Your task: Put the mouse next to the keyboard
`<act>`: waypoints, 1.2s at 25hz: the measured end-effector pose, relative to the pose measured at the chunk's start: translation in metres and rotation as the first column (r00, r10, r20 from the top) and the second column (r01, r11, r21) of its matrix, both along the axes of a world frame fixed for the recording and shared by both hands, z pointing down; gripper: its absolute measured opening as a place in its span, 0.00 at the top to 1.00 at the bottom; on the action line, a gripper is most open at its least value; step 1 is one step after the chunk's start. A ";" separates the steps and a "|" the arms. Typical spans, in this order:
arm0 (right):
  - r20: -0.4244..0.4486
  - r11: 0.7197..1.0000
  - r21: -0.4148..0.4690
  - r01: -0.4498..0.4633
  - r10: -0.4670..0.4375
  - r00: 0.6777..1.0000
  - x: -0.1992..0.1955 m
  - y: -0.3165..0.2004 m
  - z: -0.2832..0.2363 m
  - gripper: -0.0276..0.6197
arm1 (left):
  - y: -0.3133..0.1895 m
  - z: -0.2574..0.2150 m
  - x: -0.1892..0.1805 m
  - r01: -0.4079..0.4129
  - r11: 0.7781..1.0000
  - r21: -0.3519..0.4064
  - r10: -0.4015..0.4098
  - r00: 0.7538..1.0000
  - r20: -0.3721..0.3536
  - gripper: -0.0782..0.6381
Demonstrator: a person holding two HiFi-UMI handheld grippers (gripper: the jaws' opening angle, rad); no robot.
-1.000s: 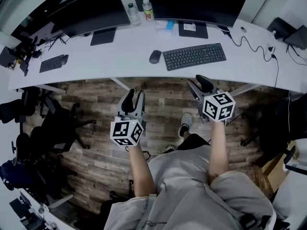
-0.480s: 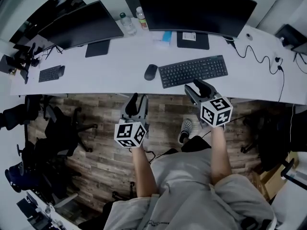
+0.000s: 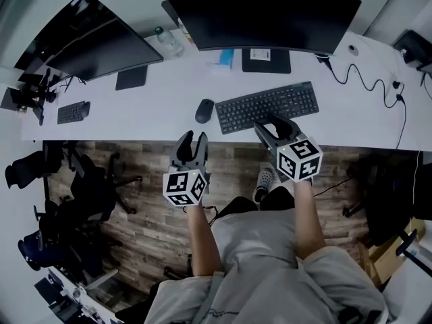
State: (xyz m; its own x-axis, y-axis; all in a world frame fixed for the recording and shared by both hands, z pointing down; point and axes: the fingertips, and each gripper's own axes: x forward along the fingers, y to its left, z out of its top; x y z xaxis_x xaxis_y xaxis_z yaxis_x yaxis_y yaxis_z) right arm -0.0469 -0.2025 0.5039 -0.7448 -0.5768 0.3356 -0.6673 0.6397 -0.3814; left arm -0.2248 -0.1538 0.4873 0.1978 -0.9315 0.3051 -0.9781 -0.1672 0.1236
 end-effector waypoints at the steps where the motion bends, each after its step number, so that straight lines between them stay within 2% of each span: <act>1: 0.004 1.000 -0.007 0.000 0.001 1.000 0.002 -0.001 0.003 0.65 | -0.001 0.001 0.002 0.002 1.000 -0.005 -0.002 1.000 0.008 0.67; 7: 0.036 0.999 -0.039 -0.033 0.035 0.999 0.011 -0.012 0.014 0.65 | -0.007 0.010 0.015 -0.031 0.999 -0.026 0.032 0.997 0.076 0.67; 12: 0.034 0.997 -0.057 -0.061 0.063 0.997 0.008 -0.012 0.020 0.65 | -0.012 0.015 0.014 -0.046 0.998 -0.037 0.049 0.996 0.077 0.67; 14: -0.017 0.996 -0.039 -0.084 0.083 0.996 0.007 -0.014 0.025 0.65 | -0.018 0.016 0.015 -0.065 0.997 -0.037 0.068 0.995 0.075 0.67; 15: -0.091 0.996 -0.001 -0.094 0.093 0.991 0.006 -0.015 0.029 0.65 | -0.021 0.016 0.014 -0.073 0.997 -0.032 0.075 0.995 0.068 0.67; 17: -0.275 0.991 0.107 -0.078 0.105 0.956 -0.001 -0.019 0.036 0.65 | -0.030 0.015 0.013 -0.093 0.995 -0.018 0.094 0.994 0.053 0.67; 18: -0.326 0.989 0.132 -0.060 0.101 0.940 -0.008 -0.019 0.038 0.65 | -0.035 0.015 0.012 -0.109 0.994 -0.014 0.110 0.993 0.051 0.67; 19: -0.330 0.990 0.128 -0.052 0.092 0.939 -0.017 -0.018 0.040 0.65 | -0.039 0.016 0.010 -0.126 0.992 -0.011 0.127 0.991 0.052 0.67; 21: -0.268 0.995 0.073 -0.071 0.088 0.959 -0.035 -0.018 0.045 0.65 | -0.050 0.017 0.003 -0.150 0.989 -0.006 0.150 0.987 0.053 0.67; 23: -0.243 0.994 0.034 -0.100 0.105 0.964 -0.053 -0.021 0.053 0.65 | -0.061 0.015 -0.014 -0.151 0.989 0.006 0.151 0.988 0.036 0.67; 26: -0.258 0.992 0.015 -0.124 0.124 0.958 -0.082 -0.029 0.061 0.65 | -0.078 0.012 -0.044 -0.147 0.989 0.018 0.147 0.989 0.013 0.67; 30: -0.327 0.993 0.017 -0.113 0.112 0.938 -0.120 -0.041 0.075 0.65 | -0.100 0.017 -0.069 -0.177 0.984 -0.008 0.177 0.983 0.037 0.67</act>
State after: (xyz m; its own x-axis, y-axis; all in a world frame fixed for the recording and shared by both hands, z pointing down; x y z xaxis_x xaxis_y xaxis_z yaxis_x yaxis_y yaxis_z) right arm -0.1673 -0.2430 0.5785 -0.5243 -0.6494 0.5508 -0.8228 0.5529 -0.1313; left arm -0.2933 -0.2540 0.5048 0.3481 -0.8813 0.3195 -0.9370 -0.3378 0.0890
